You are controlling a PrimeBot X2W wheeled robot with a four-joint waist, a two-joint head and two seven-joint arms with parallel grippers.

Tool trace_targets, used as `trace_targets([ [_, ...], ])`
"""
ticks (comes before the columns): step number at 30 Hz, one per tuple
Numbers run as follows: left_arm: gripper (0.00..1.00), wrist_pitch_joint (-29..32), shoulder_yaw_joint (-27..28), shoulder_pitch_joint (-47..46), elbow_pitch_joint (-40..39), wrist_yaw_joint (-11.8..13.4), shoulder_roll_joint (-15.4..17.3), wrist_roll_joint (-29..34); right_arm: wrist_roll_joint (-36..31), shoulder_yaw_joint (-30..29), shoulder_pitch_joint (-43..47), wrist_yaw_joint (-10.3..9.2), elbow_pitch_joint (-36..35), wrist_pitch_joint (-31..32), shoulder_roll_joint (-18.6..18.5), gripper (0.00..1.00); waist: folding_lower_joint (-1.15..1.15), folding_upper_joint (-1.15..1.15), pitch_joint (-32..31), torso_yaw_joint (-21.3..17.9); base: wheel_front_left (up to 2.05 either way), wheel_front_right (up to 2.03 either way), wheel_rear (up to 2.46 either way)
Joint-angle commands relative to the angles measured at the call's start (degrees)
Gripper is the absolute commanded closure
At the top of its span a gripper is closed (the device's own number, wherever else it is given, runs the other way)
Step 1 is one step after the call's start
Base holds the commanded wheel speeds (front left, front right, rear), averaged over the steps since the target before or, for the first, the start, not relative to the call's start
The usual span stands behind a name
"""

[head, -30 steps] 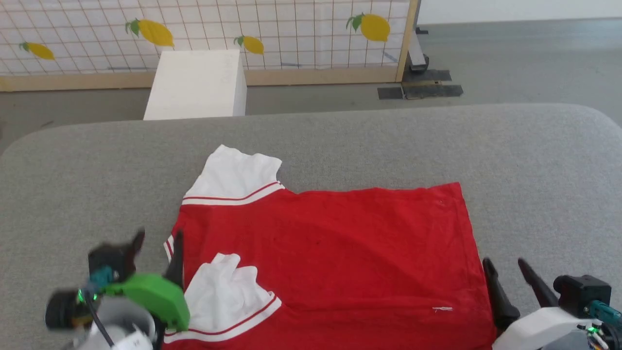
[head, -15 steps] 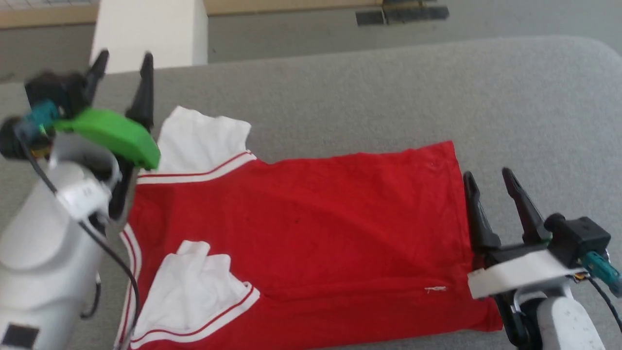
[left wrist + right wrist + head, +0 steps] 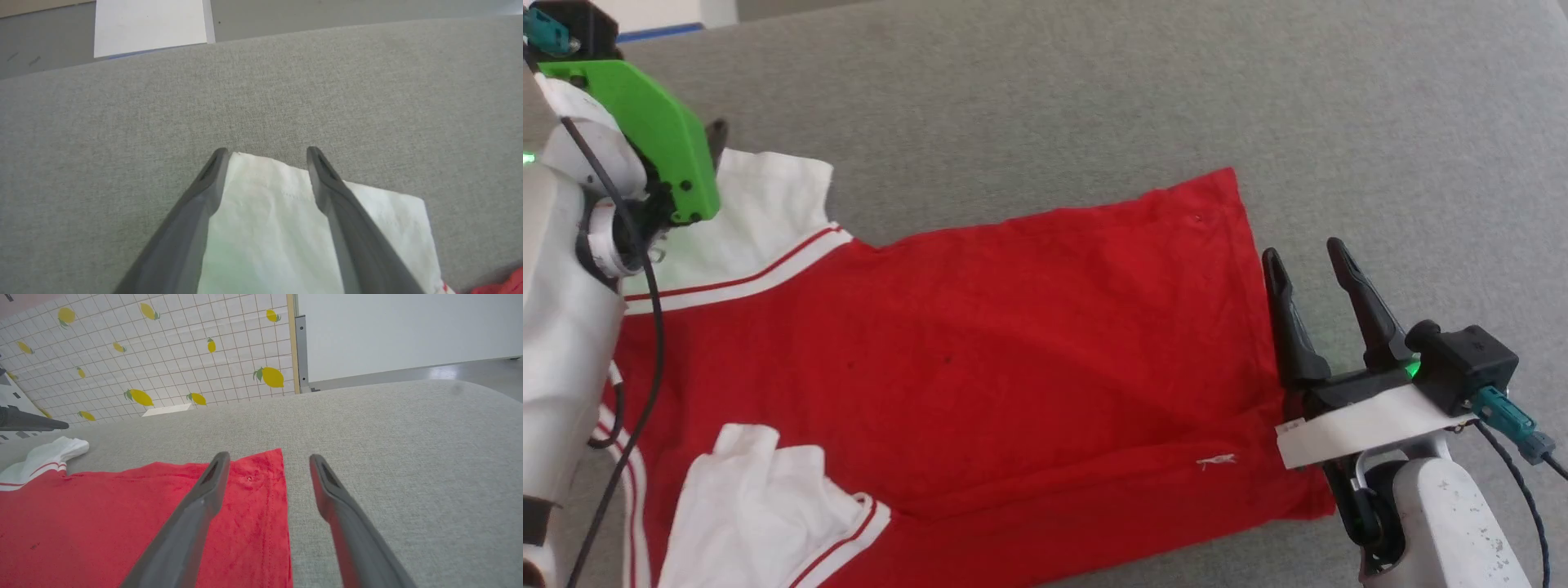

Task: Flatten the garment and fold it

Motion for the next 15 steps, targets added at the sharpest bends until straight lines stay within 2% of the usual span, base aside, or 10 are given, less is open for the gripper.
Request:
trace_targets([
  [1, 0.00, 2.7, -0.4, -0.7, 0.3, 1.4, 1.0, -0.3, 0.2, 0.2, -1.1, -0.09, 0.3, -0.7, 0.0, 0.00, -0.01, 0.00, 2.1, -2.2, 0.00, 0.00, 0.00],
  [6, 0.00, 11.1, -2.1, 0.7, -1.2, 5.9, 2.9, 0.5, 0.5, 0.5, -1.4, -0.09, 0.6, -1.0, 0.0, 0.00, -0.01, 0.00, 2.1, -2.8, 0.00, 0.00, 0.00],
  [7, 0.28, 12.4, -2.3, 1.2, -1.9, 6.5, 3.2, 0.4, 0.4, 0.5, -1.4, -0.09, 0.7, -0.9, 0.0, 0.00, -0.01, 0.00, 2.2, -2.8, 0.00, 0.00, 0.00],
  [8, 0.68, 13.1, -2.4, 1.6, -2.8, 7.1, 3.6, 0.5, 0.1, 0.5, -1.6, -0.09, 0.6, -0.8, 0.0, 0.00, -0.01, 0.00, 2.2, -2.8, 0.00, 0.00, 0.00],
  [9, 1.00, 13.9, -2.5, 2.8, -5.3, 7.8, 4.5, 0.4, -1.3, 0.9, -3.0, -0.09, 0.5, -0.4, 0.0, 0.00, -0.01, 0.00, 2.3, -2.8, 0.00, 0.00, 0.00],
  [15, 1.00, 13.4, -2.2, 4.0, -8.7, 8.3, 4.5, -0.2, -4.8, 1.6, -11.2, -0.09, 1.2, 4.1, 0.0, 0.00, -0.01, 0.00, 2.7, -2.2, 0.00, 0.00, 0.00],
])
